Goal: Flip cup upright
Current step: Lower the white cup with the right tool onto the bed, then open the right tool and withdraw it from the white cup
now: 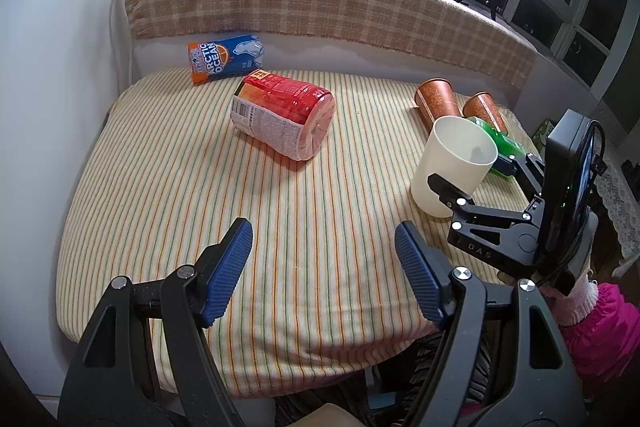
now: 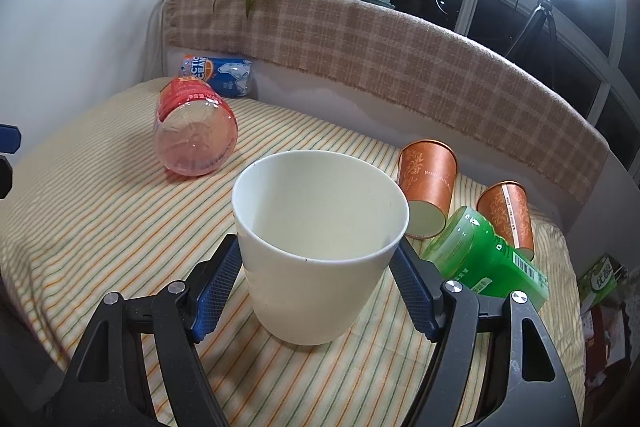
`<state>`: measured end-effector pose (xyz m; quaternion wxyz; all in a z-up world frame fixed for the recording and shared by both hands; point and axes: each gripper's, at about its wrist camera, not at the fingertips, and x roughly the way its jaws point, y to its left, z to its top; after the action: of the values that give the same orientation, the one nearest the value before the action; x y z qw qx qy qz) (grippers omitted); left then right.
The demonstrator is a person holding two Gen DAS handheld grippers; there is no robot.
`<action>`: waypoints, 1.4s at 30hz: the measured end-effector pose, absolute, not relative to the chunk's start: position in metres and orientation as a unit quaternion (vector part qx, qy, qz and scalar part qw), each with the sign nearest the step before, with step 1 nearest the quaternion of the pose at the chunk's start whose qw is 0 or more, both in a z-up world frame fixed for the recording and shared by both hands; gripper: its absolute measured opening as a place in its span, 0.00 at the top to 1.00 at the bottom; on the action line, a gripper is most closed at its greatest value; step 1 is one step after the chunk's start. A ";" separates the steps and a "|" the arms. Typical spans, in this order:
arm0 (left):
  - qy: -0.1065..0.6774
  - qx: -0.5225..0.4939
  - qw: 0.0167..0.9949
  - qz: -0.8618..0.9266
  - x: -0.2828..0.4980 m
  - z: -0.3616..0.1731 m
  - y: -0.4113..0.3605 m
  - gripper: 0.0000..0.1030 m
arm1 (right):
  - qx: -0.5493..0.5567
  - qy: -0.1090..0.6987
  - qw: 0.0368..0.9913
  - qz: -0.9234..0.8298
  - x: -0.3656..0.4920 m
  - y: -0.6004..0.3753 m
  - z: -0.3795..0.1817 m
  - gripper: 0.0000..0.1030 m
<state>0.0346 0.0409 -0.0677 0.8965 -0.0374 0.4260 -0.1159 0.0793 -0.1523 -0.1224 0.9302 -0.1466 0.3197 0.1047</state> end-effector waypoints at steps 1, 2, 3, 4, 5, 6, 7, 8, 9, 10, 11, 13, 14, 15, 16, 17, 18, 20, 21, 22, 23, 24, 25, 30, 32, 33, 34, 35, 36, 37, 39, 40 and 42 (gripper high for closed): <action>0.425 -0.037 0.897 -0.116 0.034 -0.068 0.041 0.26 | -0.146 0.321 0.930 0.106 0.079 -0.152 -0.123 0.28; 0.424 -0.037 0.897 -0.115 0.033 -0.067 0.040 0.26 | -0.146 0.322 0.929 0.108 0.079 -0.152 -0.124 0.27; 0.424 -0.037 0.897 -0.116 0.033 -0.067 0.039 0.26 | -0.146 0.322 0.929 0.110 0.078 -0.152 -0.124 0.27; 0.424 -0.038 0.897 -0.117 0.033 -0.067 0.038 0.26 | -0.146 0.323 0.928 0.112 0.078 -0.152 -0.124 0.27; 0.423 -0.037 0.898 -0.118 0.032 -0.066 0.038 0.26 | -0.146 0.323 0.928 0.112 0.077 -0.153 -0.124 0.27; 0.422 -0.037 0.898 -0.118 0.032 -0.066 0.036 0.26 | -0.143 0.323 0.929 0.115 0.076 -0.153 -0.123 0.27; 0.420 -0.037 0.899 -0.118 0.032 -0.065 0.036 0.26 | -0.139 0.322 0.929 0.115 0.075 -0.154 -0.122 0.27; 0.419 -0.036 0.900 -0.118 0.031 -0.065 0.035 0.26 | -0.134 0.322 0.930 0.114 0.074 -0.156 -0.120 0.26; 0.417 -0.034 0.901 -0.117 0.030 -0.064 0.034 0.26 | -0.131 0.322 0.931 0.116 0.073 -0.157 -0.119 0.25; 0.415 -0.034 0.902 -0.116 0.029 -0.064 0.033 0.26 | -0.126 0.322 0.931 0.119 0.071 -0.158 -0.117 0.23; 0.412 -0.034 0.903 -0.116 0.028 -0.063 0.033 0.26 | -0.123 0.322 0.931 0.121 0.069 -0.159 -0.115 0.23; 0.404 -0.034 0.907 -0.114 0.026 -0.061 0.032 0.26 | -0.118 0.321 0.931 0.126 0.063 -0.161 -0.110 0.23; 0.399 -0.034 0.909 -0.114 0.024 -0.060 0.032 0.26 | -0.116 0.320 0.931 0.129 0.060 -0.161 -0.108 0.23; 0.393 -0.033 0.912 -0.113 0.022 -0.059 0.031 0.26 | -0.115 0.319 0.932 0.130 0.055 -0.163 -0.104 0.23; 0.388 -0.031 0.914 -0.112 0.021 -0.058 0.029 0.26 | -0.112 0.318 0.932 0.131 0.051 -0.164 -0.102 0.23; 0.382 -0.030 0.917 -0.112 0.020 -0.056 0.029 0.26 | -0.105 0.319 0.932 0.133 0.046 -0.166 -0.098 0.23; 0.371 -0.025 0.922 -0.110 0.018 -0.054 0.026 0.26 | -0.101 0.321 0.932 0.134 0.043 -0.168 -0.097 0.23; 0.354 -0.017 0.929 -0.106 0.014 -0.050 0.024 0.26 | -0.090 0.321 0.933 0.132 0.035 -0.172 -0.090 0.23; 0.340 -0.013 0.935 -0.102 0.012 -0.047 0.022 0.26 | -0.087 0.320 0.935 0.126 0.029 -0.175 -0.086 0.23; 0.329 -0.011 0.939 -0.099 0.010 -0.045 0.020 0.26 | -0.085 0.317 0.937 0.122 0.026 -0.178 -0.083 0.23; 0.320 -0.010 0.942 -0.097 0.009 -0.043 0.019 0.26 | -0.081 0.314 0.939 0.116 0.022 -0.180 -0.079 0.23; 0.307 -0.009 0.947 -0.095 0.007 -0.040 0.017 0.26 | -0.075 0.309 0.942 0.110 0.017 -0.184 -0.074 0.23; 0.298 -0.010 0.950 -0.094 0.006 -0.038 0.016 0.26 | -0.070 0.303 0.945 0.104 0.013 -0.187 -0.069 0.23; 0.241 -0.005 0.967 -0.085 -0.002 -0.027 0.007 0.19 | -0.058 0.268 0.960 0.064 -0.004 -0.200 -0.047 0.23; 0.223 -0.004 0.971 -0.082 -0.005 -0.023 0.004 0.17 | -0.054 0.255 0.964 0.053 -0.008 -0.204 -0.040 0.23; 0.208 -0.001 0.975 -0.078 -0.008 -0.019 0.002 0.16 | -0.050 0.247 0.967 0.045 -0.011 -0.207 -0.036 0.23; 0.198 0.001 0.977 -0.075 -0.010 -0.017 0.000 0.13 | -0.046 0.241 0.969 0.039 -0.012 -0.210 -0.033 0.23; 0.184 0.005 0.980 -0.071 -0.012 -0.014 -0.002 0.08 | -0.041 0.237 0.970 0.034 -0.013 -0.213 -0.030 0.23; 0.171 0.007 0.983 -0.067 -0.015 -0.011 -0.003 0.06 | -0.037 0.233 0.971 0.030 -0.014 -0.215 -0.028 0.23; 0.157 0.008 0.985 -0.064 -0.017 -0.009 -0.004 0.01 | -0.031 0.228 0.973 0.023 -0.015 -0.218 -0.025 0.23; 0.141 0.010 0.988 -0.060 -0.022 -0.007 -0.006 0.01 | -0.025 0.216 0.976 0.011 -0.017 -0.222 -0.021 0.21; 0.136 0.013 0.989 -0.059 -0.024 -0.006 -0.007 0.01 | -0.024 0.210 0.977 0.004 -0.019 -0.224 -0.020 0.21; 0.136 0.018 0.989 -0.062 -0.025 -0.005 -0.010 0.01 | -0.026 0.203 0.979 -0.006 -0.020 -0.226 -0.018 0.21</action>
<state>-0.0249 -0.0104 -0.0050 0.9886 0.0182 0.1357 -0.0622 -0.0198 -0.2257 -0.0180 0.9788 -0.0259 0.2030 -0.0065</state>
